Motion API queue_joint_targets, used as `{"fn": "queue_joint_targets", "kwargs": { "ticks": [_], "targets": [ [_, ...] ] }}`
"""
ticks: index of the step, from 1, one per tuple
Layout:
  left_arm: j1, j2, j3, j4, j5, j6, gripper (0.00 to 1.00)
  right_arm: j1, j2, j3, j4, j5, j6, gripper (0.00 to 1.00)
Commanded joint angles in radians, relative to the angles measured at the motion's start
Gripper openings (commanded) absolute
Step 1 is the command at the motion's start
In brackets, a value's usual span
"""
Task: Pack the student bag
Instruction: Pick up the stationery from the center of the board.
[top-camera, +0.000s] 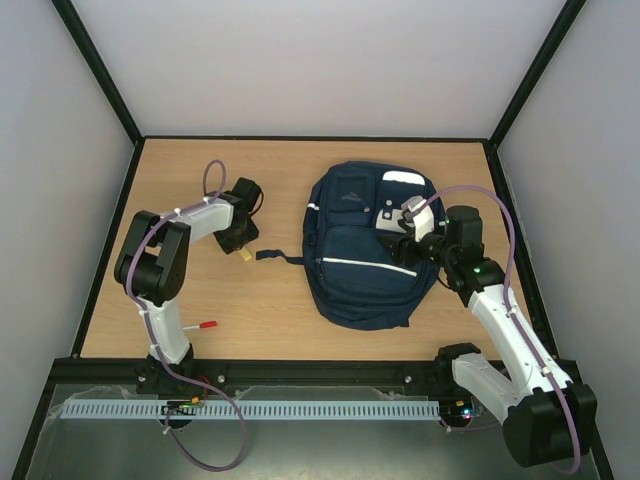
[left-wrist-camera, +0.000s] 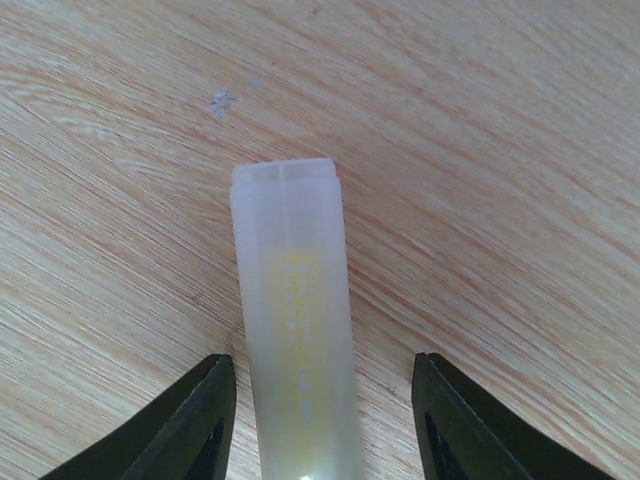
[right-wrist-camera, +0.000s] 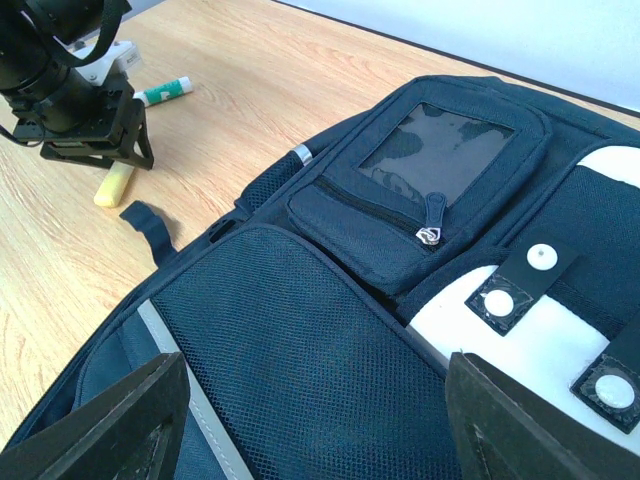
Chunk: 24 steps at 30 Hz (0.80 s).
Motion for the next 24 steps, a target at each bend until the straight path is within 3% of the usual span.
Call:
{"fn": "queue_joint_targets", "kwargs": {
  "ticks": [1,3,6,10,17,24],
  "targets": [
    [0.005,0.019,-0.015,-0.007,0.009,0.002,0.49,-0.005,0.004,-0.001,-0.015,-0.021,-0.011,0.70],
    [0.006,0.020,-0.015,-0.007,0.007,0.002,0.48,-0.005,0.004,-0.001,-0.016,-0.021,-0.011,0.70],
    [0.006,0.020,-0.018,-0.006,0.007,0.002,0.39,-0.005,0.004,0.000,-0.015,-0.021,-0.011,0.70],
    [0.007,0.020,-0.019,-0.006,0.011,0.005,0.38,-0.006,0.003,-0.001,-0.017,-0.021,-0.012,0.70],
    [0.005,-0.009,-0.061,0.040,0.061,0.030,0.16,-0.006,0.003,-0.001,-0.018,-0.018,-0.014,0.70],
    [-0.038,-0.135,-0.136,0.085,0.184,0.155,0.04,-0.005,0.000,-0.002,-0.019,-0.013,-0.016,0.70]
  ]
}}
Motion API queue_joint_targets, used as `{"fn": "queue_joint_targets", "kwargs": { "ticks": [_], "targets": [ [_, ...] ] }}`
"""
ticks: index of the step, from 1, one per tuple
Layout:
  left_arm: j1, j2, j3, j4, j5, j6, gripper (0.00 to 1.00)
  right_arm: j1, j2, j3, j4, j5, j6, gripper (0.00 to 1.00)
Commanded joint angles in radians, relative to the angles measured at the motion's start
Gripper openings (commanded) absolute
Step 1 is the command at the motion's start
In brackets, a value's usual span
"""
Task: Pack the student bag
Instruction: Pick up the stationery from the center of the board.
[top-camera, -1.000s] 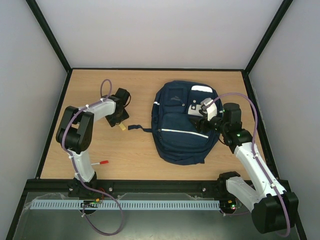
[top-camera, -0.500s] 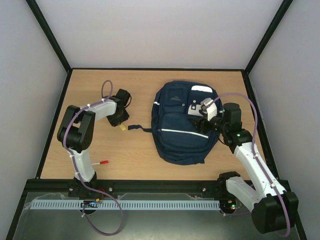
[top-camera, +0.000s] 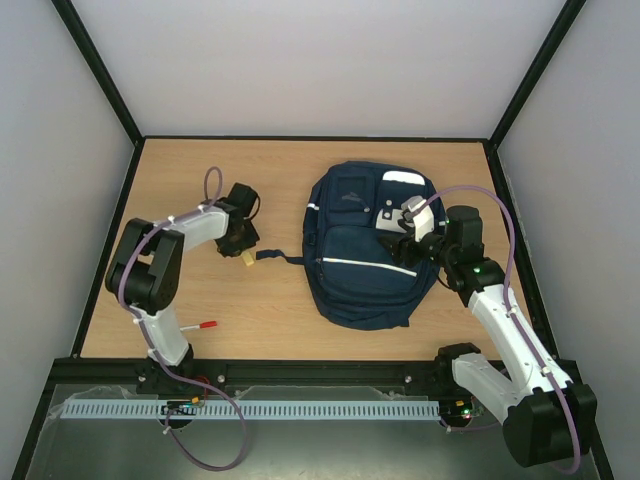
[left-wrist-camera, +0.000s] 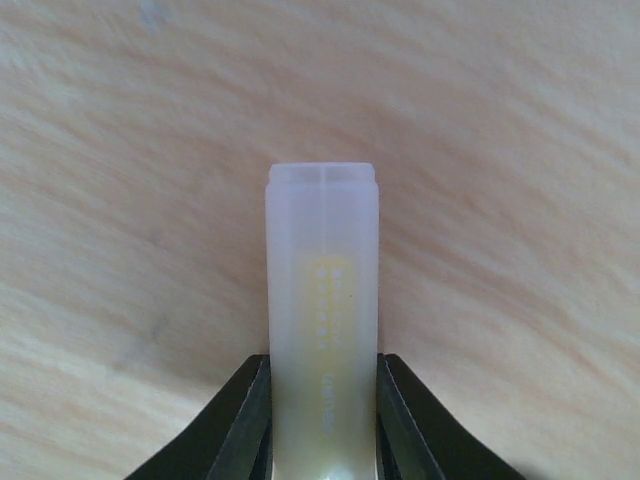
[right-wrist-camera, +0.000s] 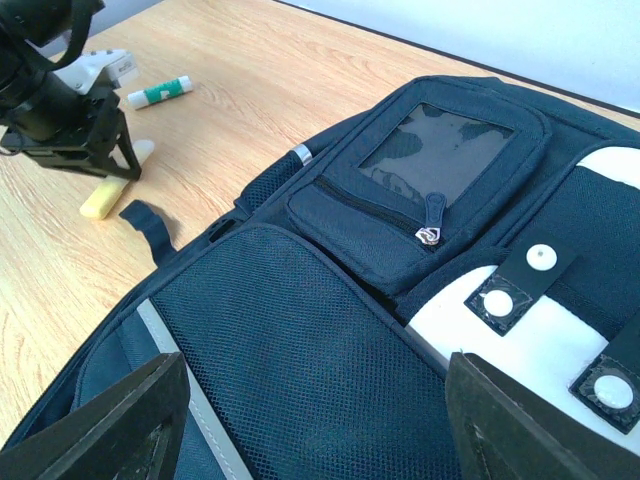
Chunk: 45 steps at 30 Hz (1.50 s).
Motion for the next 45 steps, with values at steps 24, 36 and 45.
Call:
{"fn": "queue_joint_targets", "kwargs": {
  "ticks": [24,36,45],
  "targets": [
    [-0.406,-0.812,-0.361,0.309,0.270,0.468,0.02,0.216,-0.032,0.106,-0.582,0.196,-0.485,0.63],
    [-0.459,-0.921,-0.409,0.269,0.239,0.496,0.02,0.404,0.062,0.067,-0.502,0.484,-0.479,0.64],
    [-0.471,-0.912,-0.414,0.279,0.209,0.489,0.02,0.489,0.134,0.071,-0.458,0.538,-0.476,0.63]
  ]
}}
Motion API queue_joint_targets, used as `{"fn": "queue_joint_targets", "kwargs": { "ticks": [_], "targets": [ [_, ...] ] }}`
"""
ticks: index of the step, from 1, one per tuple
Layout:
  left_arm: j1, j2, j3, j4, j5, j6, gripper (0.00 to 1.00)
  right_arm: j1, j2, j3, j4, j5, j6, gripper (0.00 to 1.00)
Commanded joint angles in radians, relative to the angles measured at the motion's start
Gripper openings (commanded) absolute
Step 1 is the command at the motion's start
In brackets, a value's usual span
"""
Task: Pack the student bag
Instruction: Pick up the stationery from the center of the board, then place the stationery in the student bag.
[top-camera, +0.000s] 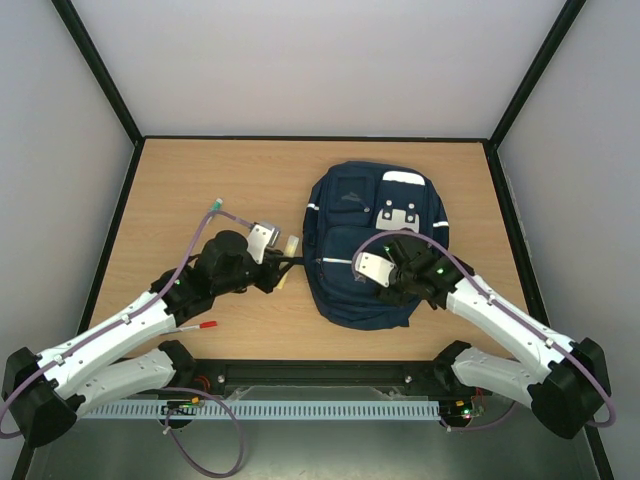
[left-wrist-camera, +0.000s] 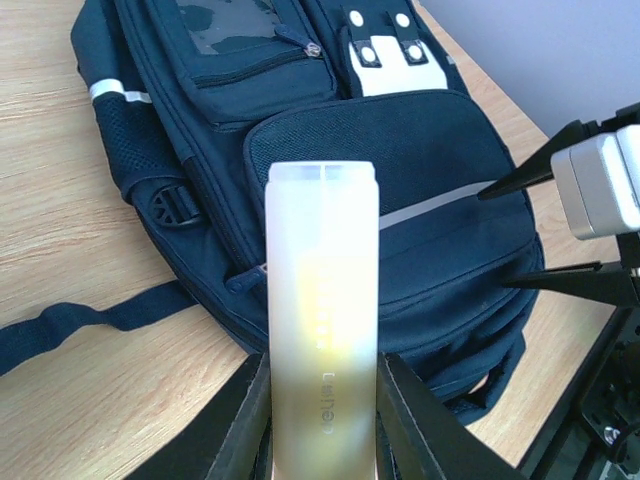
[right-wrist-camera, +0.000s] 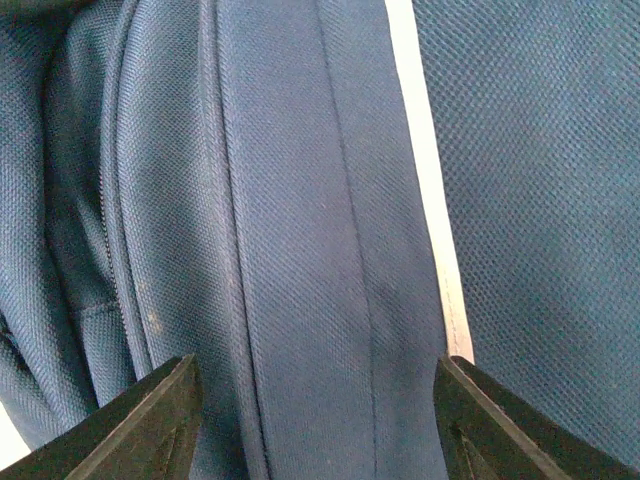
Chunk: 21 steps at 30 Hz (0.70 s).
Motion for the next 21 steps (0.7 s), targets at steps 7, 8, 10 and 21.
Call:
{"fn": "queue_joint_targets", "kwargs": {
  "ticks": [7,8,10,21],
  "targets": [
    [-0.008,0.001,-0.016,0.003,-0.016,0.008,0.02,0.095,0.039,-0.024,0.099,0.136,0.046,0.55],
    [-0.008,0.001,-0.016,0.004,-0.016,0.009,0.02,0.095,0.044,-0.014,0.109,0.150,0.057,0.52],
    [-0.008,0.001,-0.018,0.004,-0.016,0.010,0.02,0.095,0.046,-0.004,0.134,0.187,0.061,0.45],
    [-0.156,0.000,0.009,0.007,-0.115,0.078,0.02,0.095,-0.007,0.120,0.155,0.265,0.069,0.05]
  ]
}}
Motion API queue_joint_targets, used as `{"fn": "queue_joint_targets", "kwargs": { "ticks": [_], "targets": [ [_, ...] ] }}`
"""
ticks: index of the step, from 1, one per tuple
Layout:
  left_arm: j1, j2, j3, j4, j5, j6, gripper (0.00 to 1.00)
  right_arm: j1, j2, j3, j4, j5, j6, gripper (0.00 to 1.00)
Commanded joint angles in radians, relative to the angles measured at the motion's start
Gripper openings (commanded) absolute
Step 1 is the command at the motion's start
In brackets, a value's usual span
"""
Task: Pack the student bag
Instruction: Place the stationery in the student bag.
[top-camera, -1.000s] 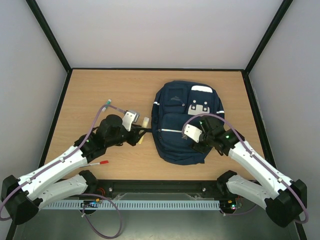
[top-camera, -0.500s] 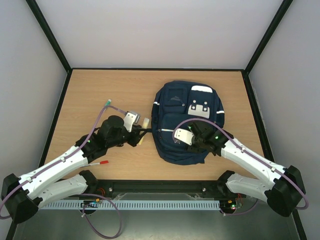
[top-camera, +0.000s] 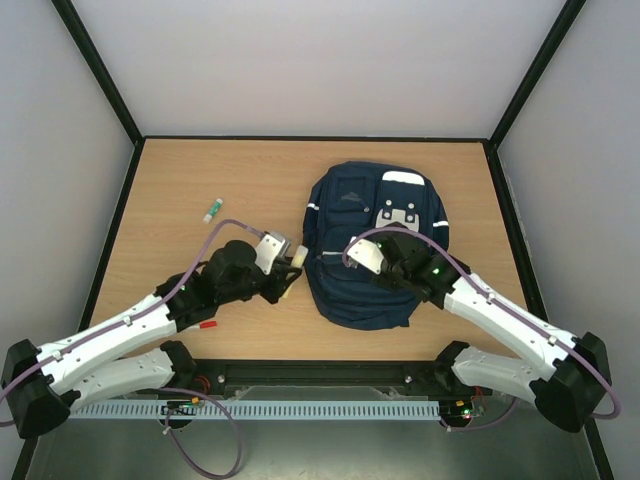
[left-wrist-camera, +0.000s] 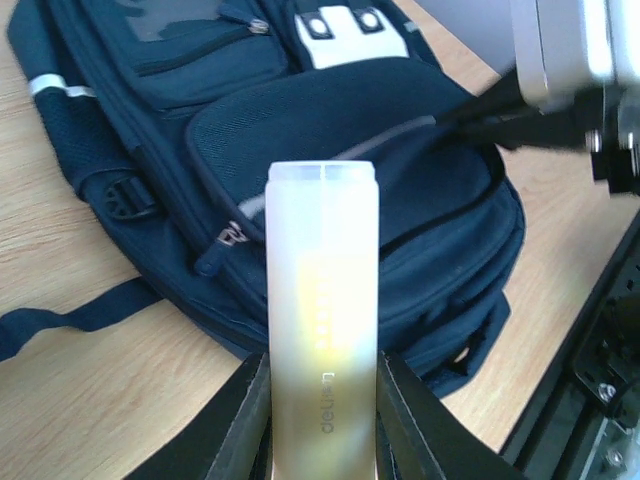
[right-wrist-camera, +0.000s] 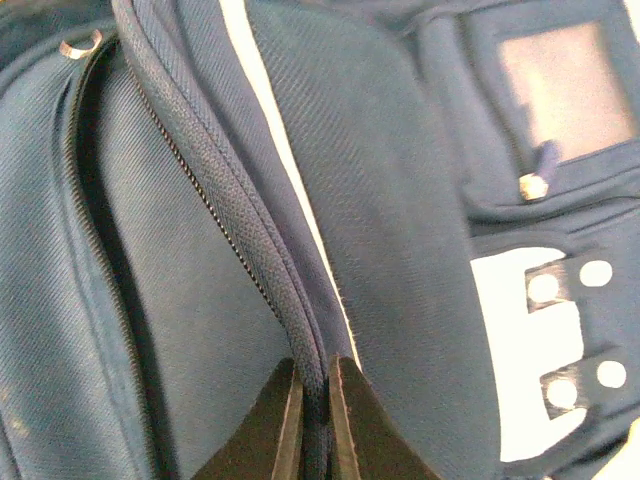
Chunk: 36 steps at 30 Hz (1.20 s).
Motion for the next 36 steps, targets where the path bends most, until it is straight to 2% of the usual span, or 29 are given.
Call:
{"fn": "queue_joint_targets", "kwargs": {
  "ticks": [1,5,10,16,22,27,36],
  "targets": [
    [-0.106,0.001,0.030,-0.007,-0.110,0.069,0.02,0.004,-0.045,0.090,0.025,0.057,0.022,0.04],
    [-0.252,0.034,0.102,-0.059,-0.241,0.157,0.02,0.002,-0.067,0.117,0.030,0.043,0.025,0.02],
    [-0.474,0.154,0.229,-0.118,-0.455,0.354,0.02,-0.003,-0.102,0.118,0.062,-0.018,0.016,0.01],
    [-0.593,0.386,0.378,-0.181,-0.637,0.542,0.02,-0.007,-0.093,0.220,0.010,-0.079,0.034,0.01],
    [-0.612,0.564,0.458,-0.146,-0.749,0.747,0.02,-0.015,-0.097,0.249,0.000,-0.125,0.059,0.01],
    [-0.598,0.665,0.450,0.009,-0.856,0.968,0.02,-0.021,-0.095,0.248,-0.002,-0.158,0.069,0.01],
    [-0.506,0.816,0.461,0.247,-0.905,1.169,0.02,-0.028,-0.085,0.286,-0.026,-0.196,0.085,0.01]
  ]
}}
